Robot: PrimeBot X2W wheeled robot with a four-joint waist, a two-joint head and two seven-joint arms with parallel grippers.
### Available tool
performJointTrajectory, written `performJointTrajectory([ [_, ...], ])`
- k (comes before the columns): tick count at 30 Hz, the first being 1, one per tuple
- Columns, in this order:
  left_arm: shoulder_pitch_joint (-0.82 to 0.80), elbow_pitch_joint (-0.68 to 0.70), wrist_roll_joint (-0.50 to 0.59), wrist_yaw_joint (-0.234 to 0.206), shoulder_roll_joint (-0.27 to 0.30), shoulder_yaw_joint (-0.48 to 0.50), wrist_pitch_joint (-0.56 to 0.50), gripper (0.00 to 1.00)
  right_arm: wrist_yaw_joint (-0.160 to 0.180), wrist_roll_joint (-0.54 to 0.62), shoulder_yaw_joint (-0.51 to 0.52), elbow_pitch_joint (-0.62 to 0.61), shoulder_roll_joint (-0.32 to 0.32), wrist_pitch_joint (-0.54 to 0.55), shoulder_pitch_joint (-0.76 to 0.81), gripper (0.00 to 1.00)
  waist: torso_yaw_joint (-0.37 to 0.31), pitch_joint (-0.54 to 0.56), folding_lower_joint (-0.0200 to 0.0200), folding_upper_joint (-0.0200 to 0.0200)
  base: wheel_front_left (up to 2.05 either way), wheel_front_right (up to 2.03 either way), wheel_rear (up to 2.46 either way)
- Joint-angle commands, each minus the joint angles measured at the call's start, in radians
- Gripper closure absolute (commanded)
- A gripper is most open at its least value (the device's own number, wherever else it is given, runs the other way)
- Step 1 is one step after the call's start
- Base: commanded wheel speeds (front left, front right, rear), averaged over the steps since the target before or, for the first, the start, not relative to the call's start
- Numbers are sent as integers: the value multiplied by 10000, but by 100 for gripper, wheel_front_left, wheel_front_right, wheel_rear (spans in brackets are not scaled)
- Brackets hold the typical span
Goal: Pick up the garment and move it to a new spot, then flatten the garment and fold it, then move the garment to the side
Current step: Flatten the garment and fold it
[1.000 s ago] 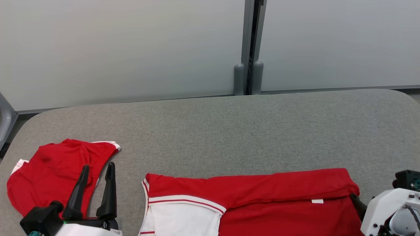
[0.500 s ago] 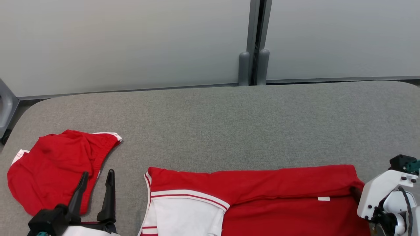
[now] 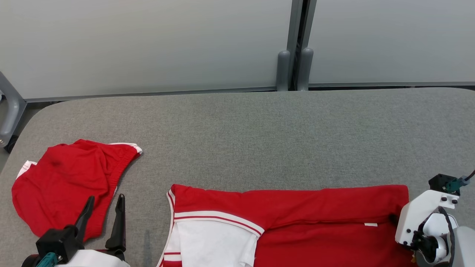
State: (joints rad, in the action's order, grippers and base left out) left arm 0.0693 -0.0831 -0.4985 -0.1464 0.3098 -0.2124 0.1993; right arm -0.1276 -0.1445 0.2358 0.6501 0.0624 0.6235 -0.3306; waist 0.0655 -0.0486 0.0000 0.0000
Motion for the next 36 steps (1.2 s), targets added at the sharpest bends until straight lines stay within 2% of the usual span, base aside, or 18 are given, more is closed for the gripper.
performJointTrajectory([
  [1,-210,-9,75,-70,131,-21,-114,0,-59,-97,-209,274,-209,-18,11,93,10,-3,0,0,0,0,0],
  [2,-215,27,10,-97,99,-3,-169,0,-59,-121,-274,357,-216,-8,-11,100,17,2,0,0,0,0,0],
  [6,-92,101,-122,-229,124,96,-356,0,-44,-223,-333,480,-150,-157,-85,100,16,27,0,0,0,0,0],
  [10,102,276,-305,-258,120,161,-487,0,-30,210,535,198,-55,-593,-236,100,-78,54,0,0,0,0,0],
  [15,256,437,-351,-324,52,117,-392,0,-31,907,2121,-414,-68,-1087,-344,100,-199,54,0,0,0,0,0],
  [16,256,437,-351,-324,52,117,-392,0,-31,907,2121,-414,-68,-1087,-344,100,-199,54,0,0,0,0,0],
  [20,317,488,-385,-372,15,88,-419,0,-31,1849,3279,-1262,-74,-1563,-377,100,-321,99,0,0,0,0,0],
  [25,410,519,-423,-394,-18,38,-439,0,-31,2837,3724,-2105,-86,-1580,-175,100,-451,236,0,0,0,0,0],
  [27,418,539,-399,-420,-42,25,-358,0,-33,2606,3306,-2181,-109,-1345,-52,100,-476,314,0,0,0,0,0],
  [29,469,517,-422,-461,-53,21,-347,0,-39,1909,2463,-2265,-120,-1072,123,100,-509,412,0,0,0,0,0],
  [36,648,481,-521,-489,-122,-47,-375,0,-39,-1072,-1262,-3930,-94,-163,1311,100,-580,590,0,0,0,0,0],
])
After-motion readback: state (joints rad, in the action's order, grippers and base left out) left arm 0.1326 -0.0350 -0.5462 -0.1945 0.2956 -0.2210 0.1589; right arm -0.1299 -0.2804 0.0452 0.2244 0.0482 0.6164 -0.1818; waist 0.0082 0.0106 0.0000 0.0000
